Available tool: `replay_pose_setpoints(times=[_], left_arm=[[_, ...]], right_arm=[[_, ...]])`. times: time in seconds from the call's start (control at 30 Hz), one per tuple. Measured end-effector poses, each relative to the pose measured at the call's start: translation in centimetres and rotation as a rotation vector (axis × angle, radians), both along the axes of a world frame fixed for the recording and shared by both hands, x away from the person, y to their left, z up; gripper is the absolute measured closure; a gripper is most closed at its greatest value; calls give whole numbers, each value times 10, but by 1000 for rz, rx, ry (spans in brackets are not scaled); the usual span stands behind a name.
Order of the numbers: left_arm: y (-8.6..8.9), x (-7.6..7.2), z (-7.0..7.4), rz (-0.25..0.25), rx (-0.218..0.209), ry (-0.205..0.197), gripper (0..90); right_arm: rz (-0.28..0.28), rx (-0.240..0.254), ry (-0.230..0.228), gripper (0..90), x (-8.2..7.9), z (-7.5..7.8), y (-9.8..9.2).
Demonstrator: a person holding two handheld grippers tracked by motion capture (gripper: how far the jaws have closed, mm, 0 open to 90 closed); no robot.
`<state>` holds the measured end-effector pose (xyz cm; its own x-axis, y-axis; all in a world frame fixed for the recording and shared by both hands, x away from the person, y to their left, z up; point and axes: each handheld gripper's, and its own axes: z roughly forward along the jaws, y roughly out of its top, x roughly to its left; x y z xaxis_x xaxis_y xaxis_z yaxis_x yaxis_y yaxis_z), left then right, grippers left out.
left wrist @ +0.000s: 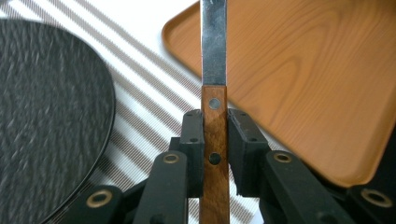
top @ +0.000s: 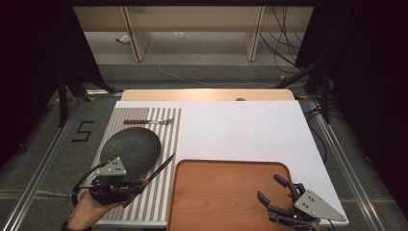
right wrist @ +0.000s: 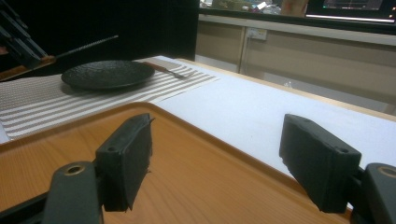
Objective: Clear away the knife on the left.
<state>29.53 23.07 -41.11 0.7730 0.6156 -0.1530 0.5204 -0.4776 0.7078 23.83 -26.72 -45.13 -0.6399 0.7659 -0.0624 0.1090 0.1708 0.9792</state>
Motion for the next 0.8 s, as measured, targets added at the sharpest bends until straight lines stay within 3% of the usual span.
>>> replay_pose_setpoints(times=[0.23,0.4,0.57,0.8], left_arm=[[-8,-7,8,-11,-34,-40,769],[-13,-6,5,-34,-75,-22,768],[-18,-5,1,-39,-83,-15,769],[-30,-8,-1,-56,-103,-32,769]], right_arm=[[0,0,0,266,0,0,0],[-1,-2,-2,266,0,0,0],[-1,-2,-1,266,0,0,0],[0,-4,-4,266,0,0,0]])
